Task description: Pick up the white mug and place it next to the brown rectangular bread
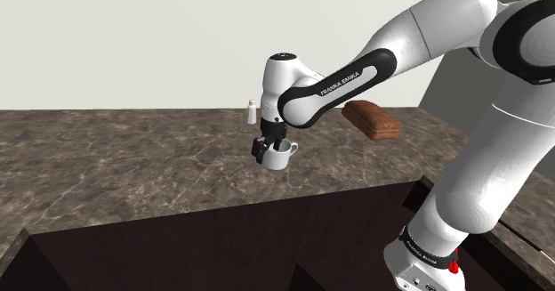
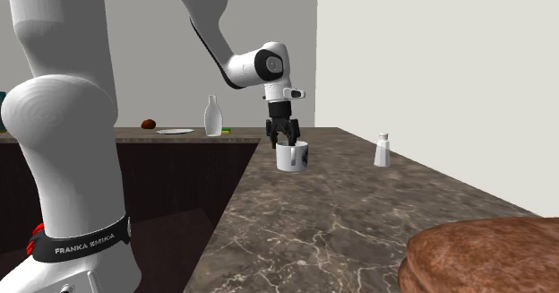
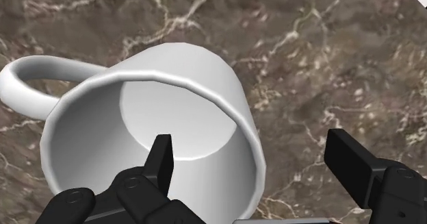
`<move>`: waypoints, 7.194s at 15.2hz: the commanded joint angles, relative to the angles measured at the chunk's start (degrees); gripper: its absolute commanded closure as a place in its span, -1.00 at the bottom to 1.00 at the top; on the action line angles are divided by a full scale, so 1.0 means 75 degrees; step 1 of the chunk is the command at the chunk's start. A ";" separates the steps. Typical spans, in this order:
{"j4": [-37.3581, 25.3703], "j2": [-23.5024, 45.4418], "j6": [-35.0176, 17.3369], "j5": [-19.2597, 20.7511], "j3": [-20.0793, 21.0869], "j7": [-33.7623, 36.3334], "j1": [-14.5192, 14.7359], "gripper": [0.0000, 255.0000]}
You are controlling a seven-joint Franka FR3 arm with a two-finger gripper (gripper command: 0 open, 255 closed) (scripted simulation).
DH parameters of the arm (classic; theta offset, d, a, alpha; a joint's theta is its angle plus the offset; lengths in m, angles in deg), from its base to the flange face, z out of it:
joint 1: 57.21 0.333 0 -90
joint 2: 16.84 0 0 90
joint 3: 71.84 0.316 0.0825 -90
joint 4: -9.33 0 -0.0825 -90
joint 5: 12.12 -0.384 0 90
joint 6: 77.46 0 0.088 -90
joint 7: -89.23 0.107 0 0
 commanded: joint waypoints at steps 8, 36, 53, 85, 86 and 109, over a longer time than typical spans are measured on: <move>0.0000 0.0000 0.0000 0.0000 0.0000 0.0000 0.0000 1.00; -0.1537 -0.1187 0.2644 -0.0569 -0.0086 -0.0547 0.0014 1.00; -0.1847 -0.1700 0.3389 -0.0612 -0.1059 -0.2170 -0.0596 1.00; -0.3148 0.0231 0.2612 -0.0687 -0.3595 -0.6549 -0.2450 1.00; -0.3068 0.0250 0.2512 -0.0690 -0.3595 -0.6549 -0.2451 1.00; -0.1690 0.1114 0.0281 -0.0848 -0.3587 -0.6631 -0.2481 1.00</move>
